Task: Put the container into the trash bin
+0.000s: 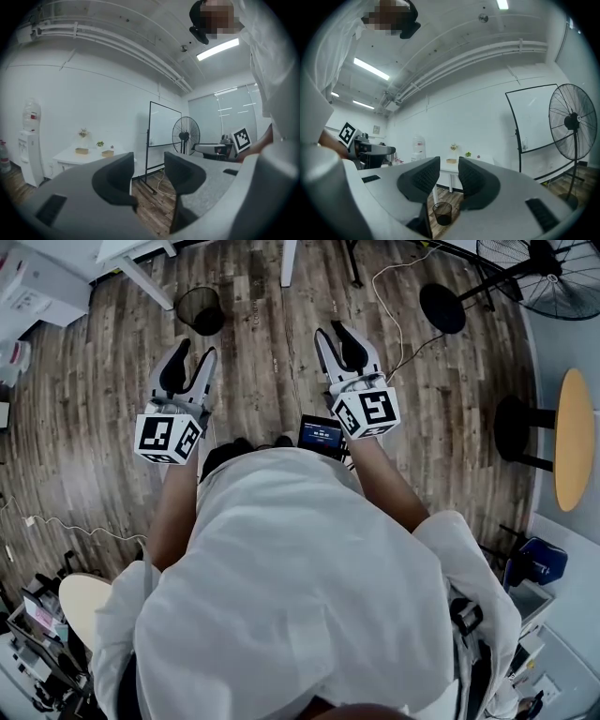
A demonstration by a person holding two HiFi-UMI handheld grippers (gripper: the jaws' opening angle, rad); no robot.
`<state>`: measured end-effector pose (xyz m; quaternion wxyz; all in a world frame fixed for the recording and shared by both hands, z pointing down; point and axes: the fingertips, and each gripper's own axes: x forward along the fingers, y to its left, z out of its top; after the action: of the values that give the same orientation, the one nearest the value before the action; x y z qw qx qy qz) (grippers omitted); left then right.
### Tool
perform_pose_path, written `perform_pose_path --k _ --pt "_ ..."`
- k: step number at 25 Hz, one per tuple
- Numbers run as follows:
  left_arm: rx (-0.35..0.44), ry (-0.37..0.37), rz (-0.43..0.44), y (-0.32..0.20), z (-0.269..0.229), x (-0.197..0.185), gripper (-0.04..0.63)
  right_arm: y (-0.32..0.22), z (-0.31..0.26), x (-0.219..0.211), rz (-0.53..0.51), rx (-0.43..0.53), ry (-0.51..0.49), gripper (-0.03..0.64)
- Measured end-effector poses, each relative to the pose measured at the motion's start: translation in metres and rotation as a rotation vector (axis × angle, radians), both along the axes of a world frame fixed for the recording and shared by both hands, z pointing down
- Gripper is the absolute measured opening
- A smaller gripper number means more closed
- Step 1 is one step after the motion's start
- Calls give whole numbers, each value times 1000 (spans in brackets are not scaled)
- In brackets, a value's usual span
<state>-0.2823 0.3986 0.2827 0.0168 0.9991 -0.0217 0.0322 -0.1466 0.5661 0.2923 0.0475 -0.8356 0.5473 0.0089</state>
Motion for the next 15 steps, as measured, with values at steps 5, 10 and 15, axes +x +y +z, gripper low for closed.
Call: perform_pose_path --k 5,10,15 --pt "-8 -12 5 10 9 10 204 13 9 14 8 -3 -16 135" --pt "-22 -15 14 7 15 31 201 16 17 32 22 -17 -29 132" --pt "-30 -1 35 -13 19 65 199 0 23 64 35 -32 -31 127"
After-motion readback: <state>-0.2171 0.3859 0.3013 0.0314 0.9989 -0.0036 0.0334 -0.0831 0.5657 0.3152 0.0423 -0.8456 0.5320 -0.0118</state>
